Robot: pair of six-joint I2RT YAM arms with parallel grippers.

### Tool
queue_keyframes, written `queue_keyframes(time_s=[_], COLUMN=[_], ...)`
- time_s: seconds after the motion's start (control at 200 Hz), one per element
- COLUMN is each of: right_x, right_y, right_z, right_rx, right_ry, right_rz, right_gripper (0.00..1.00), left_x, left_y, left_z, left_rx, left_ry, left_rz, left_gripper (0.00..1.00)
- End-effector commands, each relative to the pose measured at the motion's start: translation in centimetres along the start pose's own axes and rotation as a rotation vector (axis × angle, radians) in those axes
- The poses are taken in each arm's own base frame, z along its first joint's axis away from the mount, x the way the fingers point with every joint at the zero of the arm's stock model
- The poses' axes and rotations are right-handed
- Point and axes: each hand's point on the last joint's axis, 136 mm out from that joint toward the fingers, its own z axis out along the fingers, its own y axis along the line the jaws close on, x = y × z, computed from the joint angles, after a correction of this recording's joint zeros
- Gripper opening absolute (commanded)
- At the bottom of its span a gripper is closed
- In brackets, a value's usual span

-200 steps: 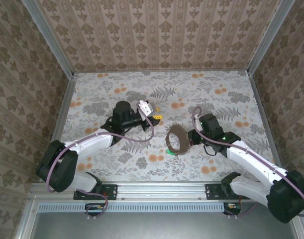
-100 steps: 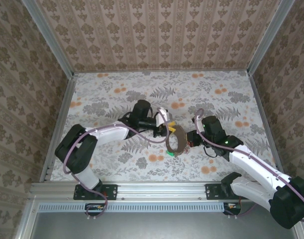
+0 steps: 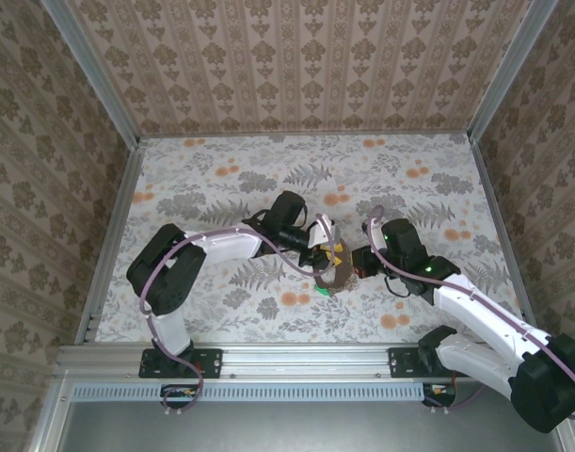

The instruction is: Put the keys on the keyring

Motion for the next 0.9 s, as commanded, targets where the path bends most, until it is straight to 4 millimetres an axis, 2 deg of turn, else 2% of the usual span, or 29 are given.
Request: queue_keyframes(time_s=[0.0, 0.61, 0.8, 0.895], right_x=[-1.5, -2.3, -2.5, -2.4], right_y=[1.2, 2.3, 2.5, 2.4], right_z=[-0.5, -1.1, -1.1, -1.1], right_rx=[-0.057, -0.110, -0.118, -0.117], right_ry=[-0.055, -0.084, -0.089, -0.088], right_rz=[-0.032, -0.042, -0.041, -0.041], right_gripper=[0.00, 0.00, 0.00, 0.00], left_x=[-0.7, -0.5, -0.7, -0.9], left_y=[-0.4, -0.2, -0.2, -0.2], left_z=[0.6, 1.7, 1.8, 1.7], left_rx=[0.048, 0.053, 0.065, 0.062], left_ry=[-0.015, 0.014, 0.019, 0.017], left_rz=[0.029, 0.020, 0.023, 0.029], left_gripper=[0.39, 0.39, 0.33, 0.25])
